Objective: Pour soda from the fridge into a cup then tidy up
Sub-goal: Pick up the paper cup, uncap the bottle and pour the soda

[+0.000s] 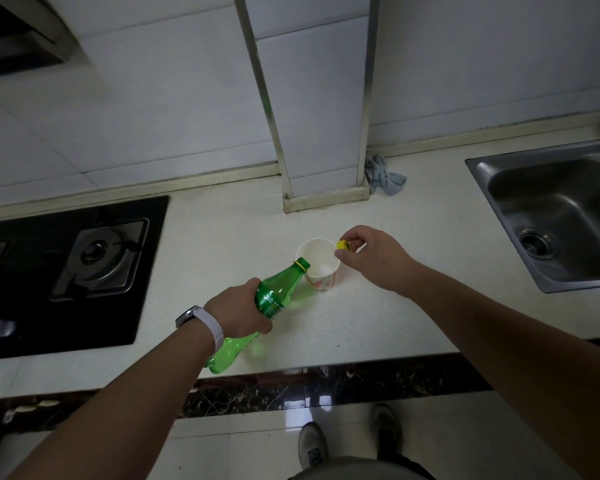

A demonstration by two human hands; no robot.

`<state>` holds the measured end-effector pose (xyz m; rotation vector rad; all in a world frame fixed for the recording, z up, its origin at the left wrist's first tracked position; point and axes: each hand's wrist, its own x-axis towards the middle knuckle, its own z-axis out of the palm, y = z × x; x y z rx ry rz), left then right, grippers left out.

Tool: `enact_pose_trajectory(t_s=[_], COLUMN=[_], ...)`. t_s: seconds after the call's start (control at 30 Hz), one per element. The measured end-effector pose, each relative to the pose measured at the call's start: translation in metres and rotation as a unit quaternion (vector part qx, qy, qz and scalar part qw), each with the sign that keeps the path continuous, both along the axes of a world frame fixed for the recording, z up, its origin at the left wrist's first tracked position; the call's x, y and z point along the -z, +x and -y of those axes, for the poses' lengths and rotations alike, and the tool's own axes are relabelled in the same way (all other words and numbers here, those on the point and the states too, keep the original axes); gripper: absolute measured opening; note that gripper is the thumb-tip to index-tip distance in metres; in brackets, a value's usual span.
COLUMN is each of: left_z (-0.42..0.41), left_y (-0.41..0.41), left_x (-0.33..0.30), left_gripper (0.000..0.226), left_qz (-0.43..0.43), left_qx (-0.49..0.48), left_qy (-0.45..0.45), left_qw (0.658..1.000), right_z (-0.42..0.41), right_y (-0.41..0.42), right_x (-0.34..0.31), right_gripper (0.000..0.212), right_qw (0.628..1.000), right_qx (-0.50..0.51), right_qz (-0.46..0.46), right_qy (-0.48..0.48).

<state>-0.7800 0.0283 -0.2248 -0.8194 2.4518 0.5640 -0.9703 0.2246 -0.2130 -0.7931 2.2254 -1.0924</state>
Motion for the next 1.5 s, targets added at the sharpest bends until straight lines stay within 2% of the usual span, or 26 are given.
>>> enact_pose_trajectory(t_s=[1.27,1.5], left_z=[-0.002,-0.001], left_y=[-0.004,-0.002], left_x=[-0.01,-0.011], left_gripper=[0.06,0.066], left_qz=[-0.005,-0.003], left_qx=[-0.016,-0.016], left_qy=[-0.001,-0.009], left_qw=[1.0,1.0], right_z=[-0.002,-0.004], right_y=[-0.001,-0.002], right_x=[-0.002,-0.002], right_gripper=[0.022,0.024], right_qw=[1.0,1.0], right_qx=[-0.007,-0.007], right_qz=[-0.014,-0.014], right_qy=[0.011,0.011])
